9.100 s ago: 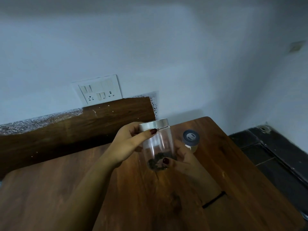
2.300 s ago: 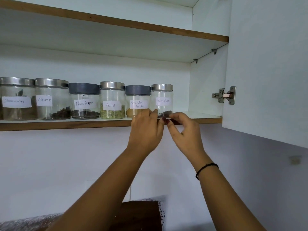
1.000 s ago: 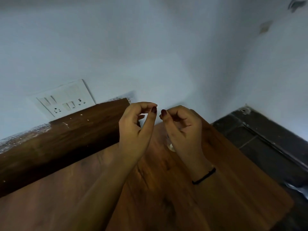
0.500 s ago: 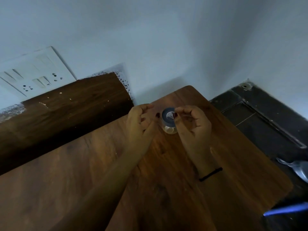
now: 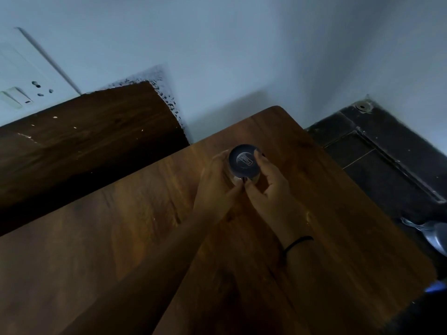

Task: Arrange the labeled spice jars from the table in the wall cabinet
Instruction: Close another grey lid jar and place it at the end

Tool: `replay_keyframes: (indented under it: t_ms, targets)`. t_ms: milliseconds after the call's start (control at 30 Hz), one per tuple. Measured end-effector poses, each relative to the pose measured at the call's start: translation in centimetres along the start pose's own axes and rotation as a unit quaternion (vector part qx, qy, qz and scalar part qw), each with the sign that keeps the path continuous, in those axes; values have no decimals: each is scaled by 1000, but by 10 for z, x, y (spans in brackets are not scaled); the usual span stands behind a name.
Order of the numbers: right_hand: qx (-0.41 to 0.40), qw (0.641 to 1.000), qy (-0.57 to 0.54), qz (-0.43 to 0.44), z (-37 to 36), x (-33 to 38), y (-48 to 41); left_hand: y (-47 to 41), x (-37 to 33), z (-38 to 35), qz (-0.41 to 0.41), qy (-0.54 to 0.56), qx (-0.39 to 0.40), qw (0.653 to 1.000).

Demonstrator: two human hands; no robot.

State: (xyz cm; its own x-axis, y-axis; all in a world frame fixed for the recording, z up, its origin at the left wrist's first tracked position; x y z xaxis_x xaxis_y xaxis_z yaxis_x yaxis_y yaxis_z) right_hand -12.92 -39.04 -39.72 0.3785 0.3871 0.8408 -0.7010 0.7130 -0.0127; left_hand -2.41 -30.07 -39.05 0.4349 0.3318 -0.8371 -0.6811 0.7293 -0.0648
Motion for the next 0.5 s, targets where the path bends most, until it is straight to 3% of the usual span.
replay_keyframes:
  t_ms: [367,500]
  targets:
    - [18,999,37,-7,-14,-18,-17,-36,44,-39,40,-13,24,999]
    - [5,999,29,-15,-13,-23,-15,-39,48,-43,63,21,-13,998]
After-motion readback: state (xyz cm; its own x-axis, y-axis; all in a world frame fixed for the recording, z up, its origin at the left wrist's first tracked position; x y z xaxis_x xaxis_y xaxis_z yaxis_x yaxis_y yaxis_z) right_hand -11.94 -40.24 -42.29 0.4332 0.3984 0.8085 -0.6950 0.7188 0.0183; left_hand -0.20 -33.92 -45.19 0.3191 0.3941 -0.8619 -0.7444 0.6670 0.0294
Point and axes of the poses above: each hand's wrist, its own y-axis away from the middle knuckle, its own z-axis out of the back of the hand, x = y × z, the point moved 9 cm from there along -y, towards the middle knuckle, and after that the axes turned 9 degrees about y, right-handed, at the moved point
